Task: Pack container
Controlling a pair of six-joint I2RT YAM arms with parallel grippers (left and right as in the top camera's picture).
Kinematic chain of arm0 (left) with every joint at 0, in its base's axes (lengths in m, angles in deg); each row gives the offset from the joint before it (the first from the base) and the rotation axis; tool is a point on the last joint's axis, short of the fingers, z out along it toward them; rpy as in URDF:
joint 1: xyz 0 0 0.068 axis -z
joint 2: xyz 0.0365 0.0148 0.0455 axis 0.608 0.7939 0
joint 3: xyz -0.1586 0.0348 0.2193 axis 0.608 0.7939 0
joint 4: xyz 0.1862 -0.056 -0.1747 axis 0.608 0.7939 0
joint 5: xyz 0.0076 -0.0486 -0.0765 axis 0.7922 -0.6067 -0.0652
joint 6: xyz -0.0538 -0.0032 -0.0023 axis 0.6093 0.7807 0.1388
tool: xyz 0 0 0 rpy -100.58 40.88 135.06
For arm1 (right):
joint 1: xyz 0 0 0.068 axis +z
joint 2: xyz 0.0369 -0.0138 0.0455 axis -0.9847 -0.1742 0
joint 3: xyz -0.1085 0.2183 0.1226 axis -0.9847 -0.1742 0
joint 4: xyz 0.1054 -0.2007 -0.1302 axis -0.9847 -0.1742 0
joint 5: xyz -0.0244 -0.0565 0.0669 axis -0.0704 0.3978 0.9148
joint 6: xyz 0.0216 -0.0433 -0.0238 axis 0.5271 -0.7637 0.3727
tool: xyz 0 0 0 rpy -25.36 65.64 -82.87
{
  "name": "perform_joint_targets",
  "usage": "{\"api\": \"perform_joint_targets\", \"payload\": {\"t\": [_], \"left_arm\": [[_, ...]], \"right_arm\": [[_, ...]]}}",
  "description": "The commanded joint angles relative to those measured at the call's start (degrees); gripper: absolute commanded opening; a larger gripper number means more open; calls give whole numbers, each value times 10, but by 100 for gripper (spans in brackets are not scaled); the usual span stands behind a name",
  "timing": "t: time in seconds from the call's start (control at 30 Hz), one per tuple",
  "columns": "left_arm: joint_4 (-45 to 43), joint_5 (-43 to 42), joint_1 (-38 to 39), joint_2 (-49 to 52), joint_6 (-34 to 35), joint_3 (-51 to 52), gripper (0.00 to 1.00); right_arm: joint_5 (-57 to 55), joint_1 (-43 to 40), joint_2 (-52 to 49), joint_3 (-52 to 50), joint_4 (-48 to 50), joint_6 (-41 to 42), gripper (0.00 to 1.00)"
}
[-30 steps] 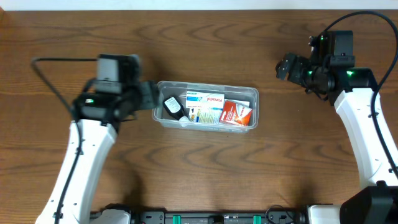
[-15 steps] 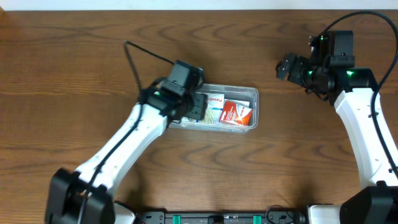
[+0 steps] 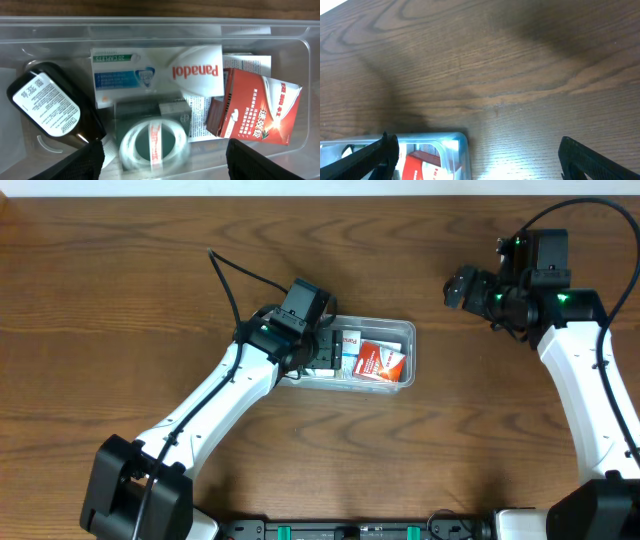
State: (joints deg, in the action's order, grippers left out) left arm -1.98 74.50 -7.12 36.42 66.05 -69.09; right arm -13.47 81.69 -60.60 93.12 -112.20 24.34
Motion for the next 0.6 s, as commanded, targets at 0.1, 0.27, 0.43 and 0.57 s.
{"api": "perform_joint_targets", "payload": {"t": [0.1, 0.27, 0.43, 0.57], "left_arm": [[14, 6, 3, -10, 9, -16, 79], [43, 7, 0, -30, 8, -35, 80], [97, 43, -28, -75, 9, -66, 80], [147, 95, -76, -137, 8, -83, 85]], "right_arm": [[0, -2, 0, 4, 0, 5, 99], [0, -2, 0, 4, 0, 5, 99], [0, -2, 0, 4, 0, 5, 99], [0, -2, 0, 4, 0, 5, 99]]}}
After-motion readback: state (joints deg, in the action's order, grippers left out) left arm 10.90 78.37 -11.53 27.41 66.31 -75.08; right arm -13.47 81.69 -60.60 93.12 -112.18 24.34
